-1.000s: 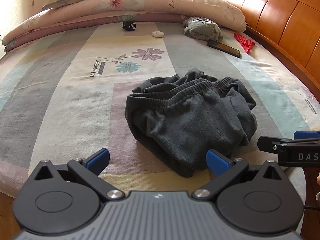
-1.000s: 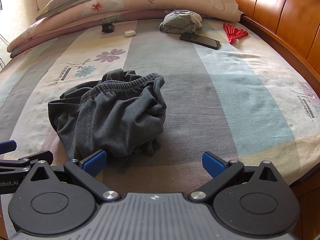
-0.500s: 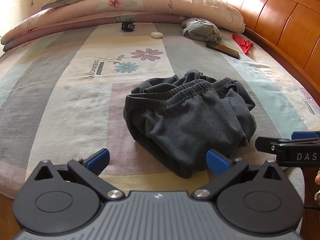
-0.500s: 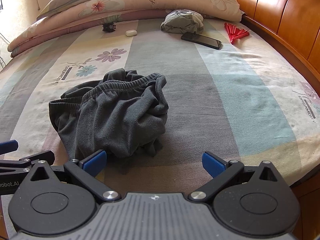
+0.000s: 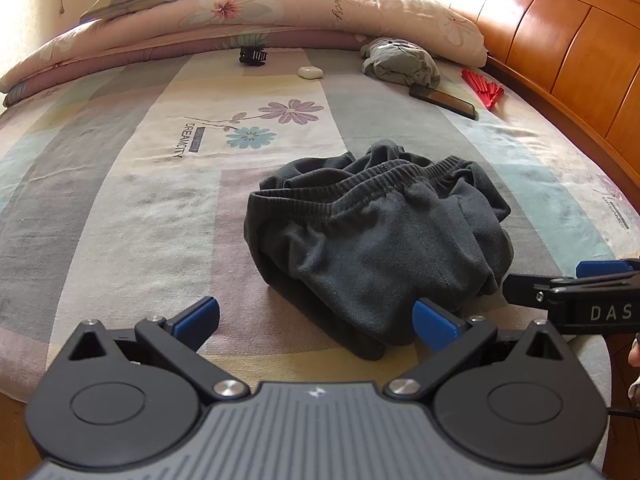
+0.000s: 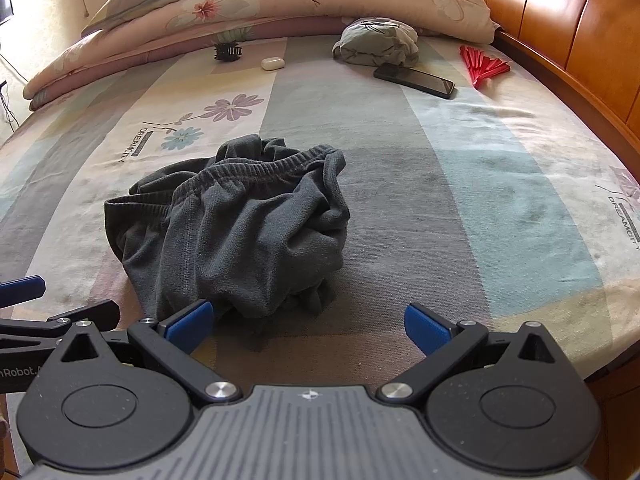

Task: Fold clothes
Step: 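Move both grippers toward the dark grey sweatpants waistband, then close the left gripper on the waistband while the right gripper grasps the waistband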

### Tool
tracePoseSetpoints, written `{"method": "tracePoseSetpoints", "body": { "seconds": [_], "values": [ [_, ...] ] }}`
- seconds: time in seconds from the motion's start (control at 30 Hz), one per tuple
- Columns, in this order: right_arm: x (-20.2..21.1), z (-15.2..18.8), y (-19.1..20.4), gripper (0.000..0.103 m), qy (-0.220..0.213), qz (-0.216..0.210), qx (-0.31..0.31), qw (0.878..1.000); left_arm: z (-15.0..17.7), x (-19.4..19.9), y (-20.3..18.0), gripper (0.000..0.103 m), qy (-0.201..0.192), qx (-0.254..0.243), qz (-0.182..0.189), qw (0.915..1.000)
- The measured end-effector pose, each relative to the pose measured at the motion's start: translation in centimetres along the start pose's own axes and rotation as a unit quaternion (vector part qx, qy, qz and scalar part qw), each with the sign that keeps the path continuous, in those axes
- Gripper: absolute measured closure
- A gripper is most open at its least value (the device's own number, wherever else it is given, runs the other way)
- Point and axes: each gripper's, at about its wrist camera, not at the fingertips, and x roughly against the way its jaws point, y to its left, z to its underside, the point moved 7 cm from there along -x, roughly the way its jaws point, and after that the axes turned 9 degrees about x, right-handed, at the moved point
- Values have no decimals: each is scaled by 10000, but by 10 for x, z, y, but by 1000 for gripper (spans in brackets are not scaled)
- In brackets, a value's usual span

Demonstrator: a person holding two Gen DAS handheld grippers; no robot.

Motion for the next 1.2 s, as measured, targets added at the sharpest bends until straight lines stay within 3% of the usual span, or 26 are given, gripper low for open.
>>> {"method": "tracePoseSetpoints", "body": {
  "seconds": [0.6,0.8,1.07,1.2],
  "values": [
    [-10,-13,11,0,-108,-270,482,9984,-4,-17,7,1,151,57,10,9999],
    [-12,-21,14,0,-305,-338,799,9958,-12,-22,9,1,7,49,67,10000],
    [-21,-31,10,0,-483,-954,1059,9886,-24,-29,13,1,-261,65,229,9994],
    [-26,-34,1,0,-515,-1063,1119,9867,-28,-35,13,1,-294,-11,296,9991]
  ]
}}
